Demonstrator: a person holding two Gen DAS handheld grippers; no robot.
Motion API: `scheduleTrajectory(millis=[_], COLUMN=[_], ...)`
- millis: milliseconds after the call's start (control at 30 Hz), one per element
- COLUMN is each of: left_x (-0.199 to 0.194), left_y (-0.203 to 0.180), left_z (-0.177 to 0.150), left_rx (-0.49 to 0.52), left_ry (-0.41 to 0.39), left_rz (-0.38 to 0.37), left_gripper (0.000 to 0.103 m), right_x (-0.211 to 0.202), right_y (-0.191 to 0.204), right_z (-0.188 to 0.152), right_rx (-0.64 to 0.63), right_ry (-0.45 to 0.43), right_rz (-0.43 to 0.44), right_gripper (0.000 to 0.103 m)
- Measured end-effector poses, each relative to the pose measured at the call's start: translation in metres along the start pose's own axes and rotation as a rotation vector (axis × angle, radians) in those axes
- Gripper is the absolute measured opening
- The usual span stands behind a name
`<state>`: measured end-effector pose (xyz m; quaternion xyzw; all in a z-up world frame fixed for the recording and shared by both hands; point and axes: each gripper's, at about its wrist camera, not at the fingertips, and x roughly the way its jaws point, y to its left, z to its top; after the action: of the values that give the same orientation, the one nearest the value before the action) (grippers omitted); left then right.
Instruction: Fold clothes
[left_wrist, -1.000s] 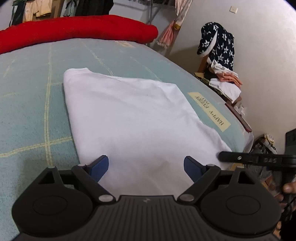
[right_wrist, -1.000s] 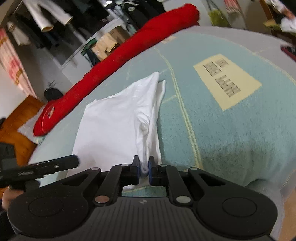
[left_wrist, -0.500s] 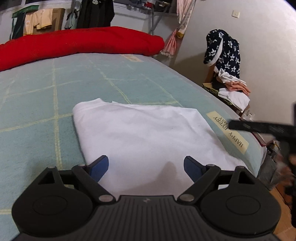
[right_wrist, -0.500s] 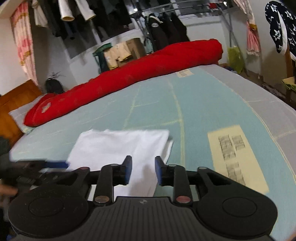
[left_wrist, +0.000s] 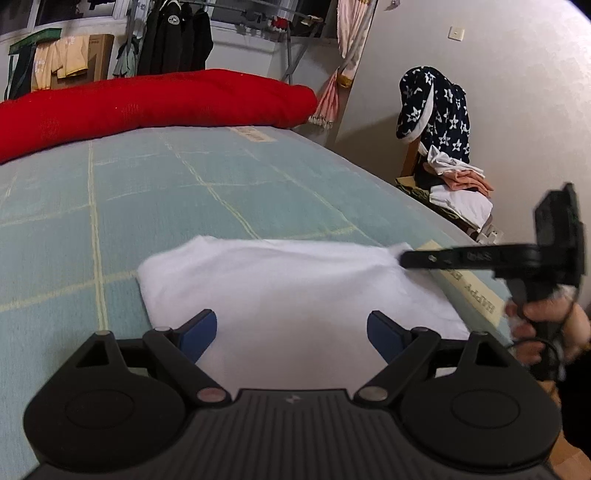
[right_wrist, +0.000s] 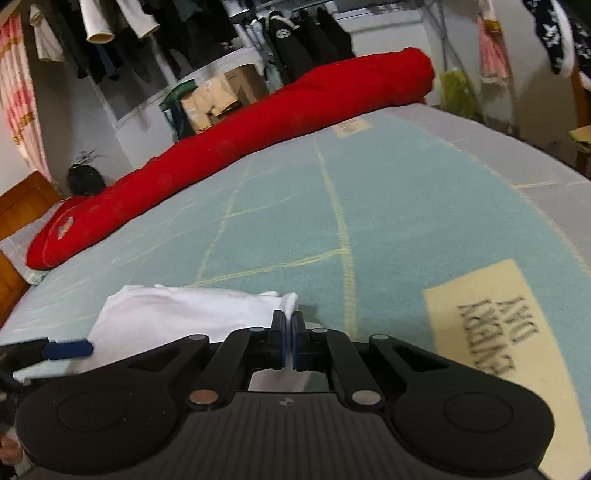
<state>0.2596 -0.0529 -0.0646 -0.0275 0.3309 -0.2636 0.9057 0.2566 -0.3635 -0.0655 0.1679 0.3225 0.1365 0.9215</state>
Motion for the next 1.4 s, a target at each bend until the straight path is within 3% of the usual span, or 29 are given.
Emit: scheduleTrajectory(millis=[300, 400, 500, 633, 767, 867, 1000, 1167, 1267, 1400], left_x=[0.057, 0.051, 0.019, -0.018, -0.031, -0.032, -0.054, -0.066, -0.062, -0.081], left_y=[0.014, 0.018, 0.015, 0.001, -0.008, -0.011, -0.021, -0.034, -0.036, -0.038], left_z=[0.027, 0.036, 0.032, 0.004, -0.034, -0.056, -0.059, -0.066, -0.081, -0.094], left_rx=[0.054, 0.038, 0.040, 0.000, -0.128, -0.168, -0.198, -0.201, -0.228, -0.257], left_ry=[0.019, 0.008, -0.036, 0.001, 0.053, 0.075, 0.058, 0.056, 0.132, 0.103], left_rz=[0.036, 0.042, 0.038, -0.003, -0.146, -0.122, -0.095, -0.139, -0.098, -0.106], left_gripper=[0.088, 0.088, 0.088, 0.088, 0.089, 0.089, 0.088, 0.090, 0.089, 0.089], right_x=[-0.005, -0.016, -0.026, -0.042, -0.053, -0.051, -0.064, -0.087, -0.090, -0.108], right_y=[0.002, 0.006, 0.010, 0.027, 0.051, 0.061, 0.065, 0.081, 0.079, 0.073], right_z=[-0.003, -0.005, -0.006, -0.012, -0.028, -0.048, -0.066, -0.075, -0.081, -0.084], right_rx=[0.008, -0.007, -0.023, -0.067, -0.139, -0.173, -0.195, -0.204, -0.211, -0.195], right_ry=[-0.004, -0.020, -0.035, -0.028, 0.025, 0.076, 0.087, 0.076, 0.096, 0.073], right_rz=[-0.029, -0.049, -0.069, -0.024, 0.062, 0.049, -0.021, 0.033, -0.043, -0.120], right_gripper=[0.008, 0.014, 0.021, 0.035, 0.049, 0.050, 0.050, 0.059, 0.059, 0.059])
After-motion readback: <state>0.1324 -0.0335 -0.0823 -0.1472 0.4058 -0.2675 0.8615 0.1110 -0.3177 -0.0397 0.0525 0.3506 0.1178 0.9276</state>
